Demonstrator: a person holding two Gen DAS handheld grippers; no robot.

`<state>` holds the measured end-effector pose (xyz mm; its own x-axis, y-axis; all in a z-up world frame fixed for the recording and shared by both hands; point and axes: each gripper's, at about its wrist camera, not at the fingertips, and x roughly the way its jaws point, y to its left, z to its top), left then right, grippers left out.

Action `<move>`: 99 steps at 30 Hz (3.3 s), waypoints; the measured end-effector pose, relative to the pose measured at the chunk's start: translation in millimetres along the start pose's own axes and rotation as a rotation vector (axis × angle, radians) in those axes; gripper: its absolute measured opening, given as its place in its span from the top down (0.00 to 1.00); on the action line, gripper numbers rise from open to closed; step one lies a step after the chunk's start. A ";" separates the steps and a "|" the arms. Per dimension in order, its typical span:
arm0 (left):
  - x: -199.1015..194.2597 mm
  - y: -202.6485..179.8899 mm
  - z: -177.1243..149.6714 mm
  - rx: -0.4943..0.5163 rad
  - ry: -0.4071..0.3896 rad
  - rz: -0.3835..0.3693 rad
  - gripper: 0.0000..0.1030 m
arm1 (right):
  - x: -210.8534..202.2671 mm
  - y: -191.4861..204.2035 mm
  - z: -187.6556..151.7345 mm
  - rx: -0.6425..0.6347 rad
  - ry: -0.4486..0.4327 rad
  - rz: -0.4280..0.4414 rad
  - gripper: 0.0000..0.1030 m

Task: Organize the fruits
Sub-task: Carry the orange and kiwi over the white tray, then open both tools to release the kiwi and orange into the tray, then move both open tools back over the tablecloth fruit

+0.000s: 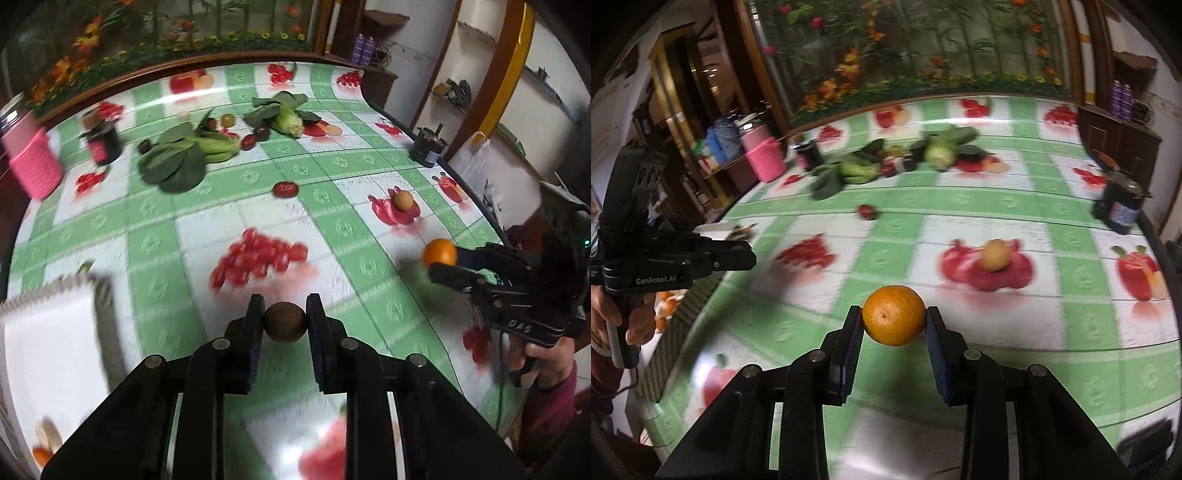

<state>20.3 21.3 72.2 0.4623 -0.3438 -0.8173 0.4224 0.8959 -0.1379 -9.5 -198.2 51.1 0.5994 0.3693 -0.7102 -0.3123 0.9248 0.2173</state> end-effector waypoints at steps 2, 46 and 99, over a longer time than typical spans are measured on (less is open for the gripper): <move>-12.1 3.8 -11.7 -0.018 -0.007 -0.007 0.81 | 2.1 17.9 -2.9 -0.017 0.002 0.030 0.66; -114.6 203.4 -170.2 -0.444 -0.083 0.339 0.80 | 107.3 284.5 30.5 -0.393 0.126 0.297 0.67; -102.9 136.3 -133.1 -0.409 -0.206 0.513 0.43 | 66.2 246.6 25.4 -0.271 0.019 0.186 0.27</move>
<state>-73.5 216.3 63.0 0.6810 0.1422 -0.7183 -0.1991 0.9800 0.0053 -28.1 56.6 74.8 0.5004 0.5259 -0.6878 -0.6014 0.7826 0.1607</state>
